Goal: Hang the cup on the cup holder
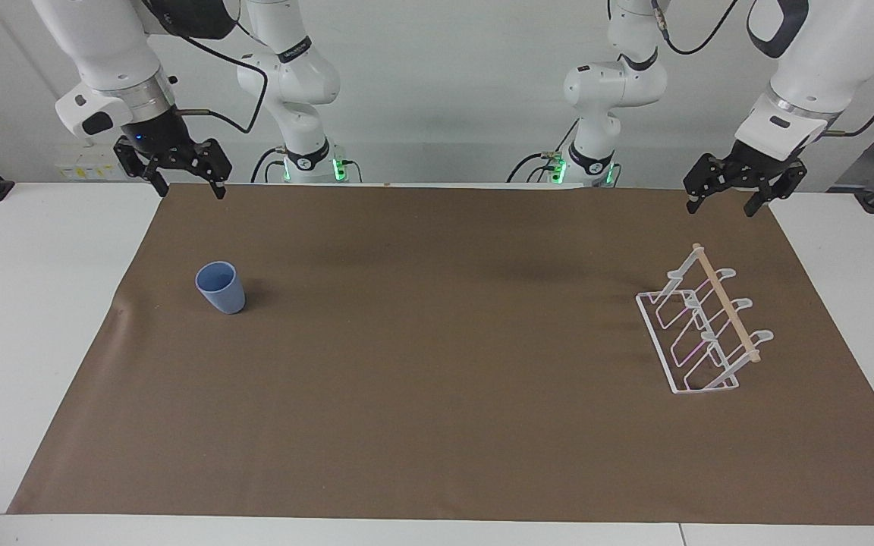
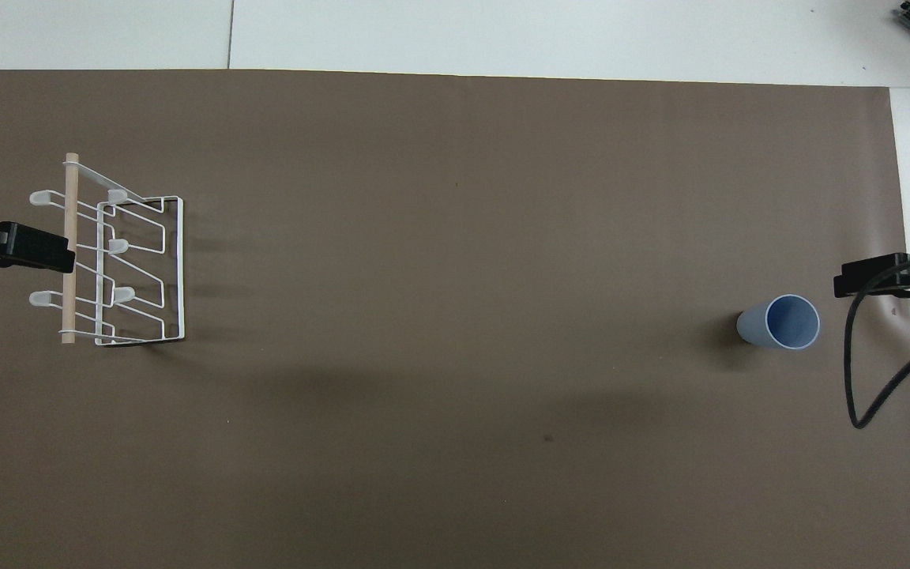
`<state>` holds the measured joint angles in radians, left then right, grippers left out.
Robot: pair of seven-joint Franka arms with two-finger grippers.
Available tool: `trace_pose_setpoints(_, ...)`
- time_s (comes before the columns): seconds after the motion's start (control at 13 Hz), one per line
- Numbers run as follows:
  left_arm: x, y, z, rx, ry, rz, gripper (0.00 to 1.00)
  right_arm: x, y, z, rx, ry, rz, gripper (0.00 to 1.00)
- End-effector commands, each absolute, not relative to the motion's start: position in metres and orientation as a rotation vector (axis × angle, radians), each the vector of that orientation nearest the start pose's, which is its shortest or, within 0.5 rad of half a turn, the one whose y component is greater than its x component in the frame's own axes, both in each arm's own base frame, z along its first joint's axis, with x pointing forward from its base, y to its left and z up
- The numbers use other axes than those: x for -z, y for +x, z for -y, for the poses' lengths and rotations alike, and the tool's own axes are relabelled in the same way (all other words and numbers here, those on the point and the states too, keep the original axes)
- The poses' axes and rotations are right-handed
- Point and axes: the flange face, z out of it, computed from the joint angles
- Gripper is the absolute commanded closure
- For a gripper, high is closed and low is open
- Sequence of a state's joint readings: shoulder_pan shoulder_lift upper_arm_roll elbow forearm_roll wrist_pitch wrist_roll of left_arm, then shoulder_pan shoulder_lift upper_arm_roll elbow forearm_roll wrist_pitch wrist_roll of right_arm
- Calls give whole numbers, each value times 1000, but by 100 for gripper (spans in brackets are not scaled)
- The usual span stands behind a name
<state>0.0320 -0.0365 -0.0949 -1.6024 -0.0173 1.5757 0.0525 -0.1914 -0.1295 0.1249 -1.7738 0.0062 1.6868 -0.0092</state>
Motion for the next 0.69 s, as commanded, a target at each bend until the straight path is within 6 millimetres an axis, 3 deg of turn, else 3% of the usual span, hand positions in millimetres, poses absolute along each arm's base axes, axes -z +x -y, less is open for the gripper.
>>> trace_pose_setpoints(0.0,-630,536,34,14,-3138,-178,0,-572,508,33,166,-3144,-43,0)
trace_pose_setpoints(0.31,-629,536,34,12,-3138,-178,0,-508,520,35,256,-3141,-19,0)
trace_pose_setpoints(0.62,-630,536,34,14,-3138,-178,0,-439,526,31,168,-3137,53,0)
